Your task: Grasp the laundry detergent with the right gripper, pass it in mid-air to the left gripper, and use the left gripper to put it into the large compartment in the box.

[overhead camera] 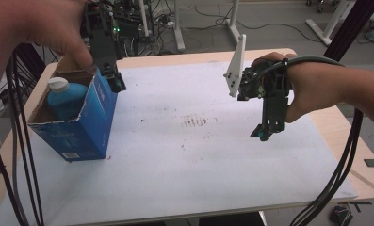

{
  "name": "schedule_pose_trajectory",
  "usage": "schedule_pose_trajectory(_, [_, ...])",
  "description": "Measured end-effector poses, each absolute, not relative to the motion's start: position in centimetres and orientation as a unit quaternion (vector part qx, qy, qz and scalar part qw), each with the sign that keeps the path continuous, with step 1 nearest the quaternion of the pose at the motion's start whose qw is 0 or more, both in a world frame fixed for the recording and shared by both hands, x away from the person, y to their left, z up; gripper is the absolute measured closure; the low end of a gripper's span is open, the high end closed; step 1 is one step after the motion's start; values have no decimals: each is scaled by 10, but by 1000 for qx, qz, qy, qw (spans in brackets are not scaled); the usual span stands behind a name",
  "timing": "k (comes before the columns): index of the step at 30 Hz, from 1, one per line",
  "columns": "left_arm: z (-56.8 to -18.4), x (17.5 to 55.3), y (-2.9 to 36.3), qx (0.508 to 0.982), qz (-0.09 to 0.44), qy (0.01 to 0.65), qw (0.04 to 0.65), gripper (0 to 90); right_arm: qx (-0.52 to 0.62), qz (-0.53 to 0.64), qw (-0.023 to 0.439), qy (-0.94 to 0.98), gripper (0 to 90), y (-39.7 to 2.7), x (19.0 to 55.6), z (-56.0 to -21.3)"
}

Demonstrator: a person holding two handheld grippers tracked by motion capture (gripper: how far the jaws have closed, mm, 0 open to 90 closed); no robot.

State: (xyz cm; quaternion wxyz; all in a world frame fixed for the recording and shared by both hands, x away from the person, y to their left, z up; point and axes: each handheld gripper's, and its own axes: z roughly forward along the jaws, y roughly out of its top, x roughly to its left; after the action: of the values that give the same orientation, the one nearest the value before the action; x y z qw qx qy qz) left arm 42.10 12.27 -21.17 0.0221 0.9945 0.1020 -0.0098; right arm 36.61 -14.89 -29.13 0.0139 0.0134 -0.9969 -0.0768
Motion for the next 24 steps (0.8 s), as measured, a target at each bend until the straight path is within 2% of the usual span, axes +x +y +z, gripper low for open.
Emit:
schedule_pose_trajectory(8, [-234,424,109,997,-15,77,25,16,18,-65,17,-998,9,-150,369,-309])
schedule_pose_trajectory(24, [-230,424,105,997,-16,74,31,16,11,-63,17,-998,9,-154,370,-315])
